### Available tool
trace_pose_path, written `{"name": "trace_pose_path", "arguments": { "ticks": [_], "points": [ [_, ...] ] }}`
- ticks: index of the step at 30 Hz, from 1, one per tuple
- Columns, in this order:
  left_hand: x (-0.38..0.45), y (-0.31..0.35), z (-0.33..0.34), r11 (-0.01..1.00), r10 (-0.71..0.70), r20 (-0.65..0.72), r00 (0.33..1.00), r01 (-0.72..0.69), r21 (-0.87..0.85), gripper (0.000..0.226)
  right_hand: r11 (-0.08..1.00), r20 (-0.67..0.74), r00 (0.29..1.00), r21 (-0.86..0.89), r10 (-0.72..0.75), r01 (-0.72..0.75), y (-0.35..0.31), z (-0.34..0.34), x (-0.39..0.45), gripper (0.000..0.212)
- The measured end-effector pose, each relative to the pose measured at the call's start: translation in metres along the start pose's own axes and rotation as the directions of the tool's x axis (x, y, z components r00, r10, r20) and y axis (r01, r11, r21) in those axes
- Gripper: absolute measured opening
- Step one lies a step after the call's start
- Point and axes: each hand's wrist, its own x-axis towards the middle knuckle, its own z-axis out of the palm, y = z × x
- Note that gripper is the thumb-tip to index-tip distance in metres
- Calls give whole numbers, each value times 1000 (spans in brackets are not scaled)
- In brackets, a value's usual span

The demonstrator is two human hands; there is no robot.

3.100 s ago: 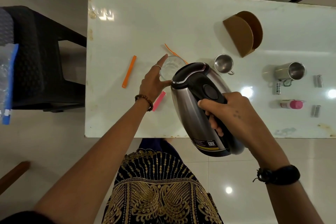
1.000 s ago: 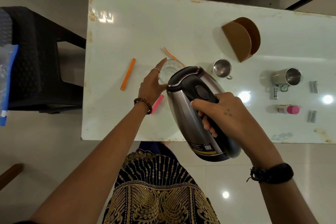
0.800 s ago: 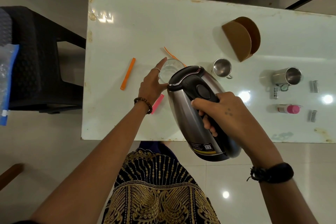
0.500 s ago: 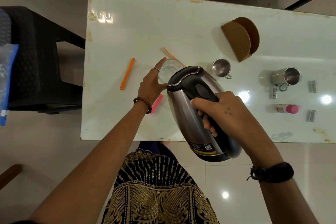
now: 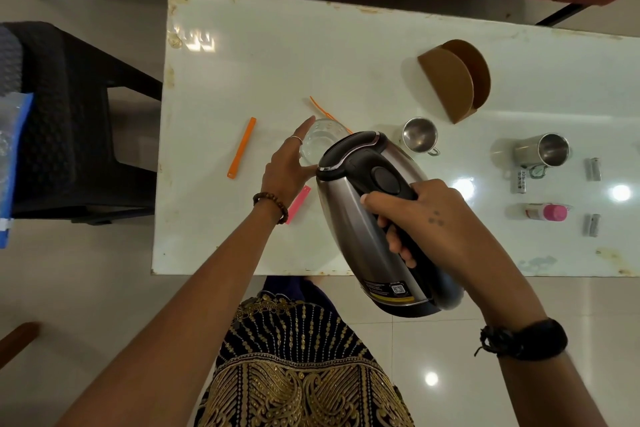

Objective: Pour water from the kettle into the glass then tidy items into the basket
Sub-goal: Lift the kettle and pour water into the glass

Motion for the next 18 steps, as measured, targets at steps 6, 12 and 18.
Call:
{"name": "trace_pose_path", "arguments": {
  "ticks": [6, 12, 18],
  "points": [
    [-2, 1, -1, 999, 11, 12, 1000, -11, -31, 73, 1000, 6, 1000, 17, 9, -9, -2, -1, 1, 31],
    [-3, 5, -2, 999, -18, 22, 1000, 19, -40, 82, 1000, 2, 1000, 24, 13, -13, -5, -2, 2, 32],
    [-3, 4, 0, 996, -35, 11, 999, 36, -77, 80, 1000, 2, 1000, 17, 9, -9, -5, -2, 3, 33]
  ]
}}
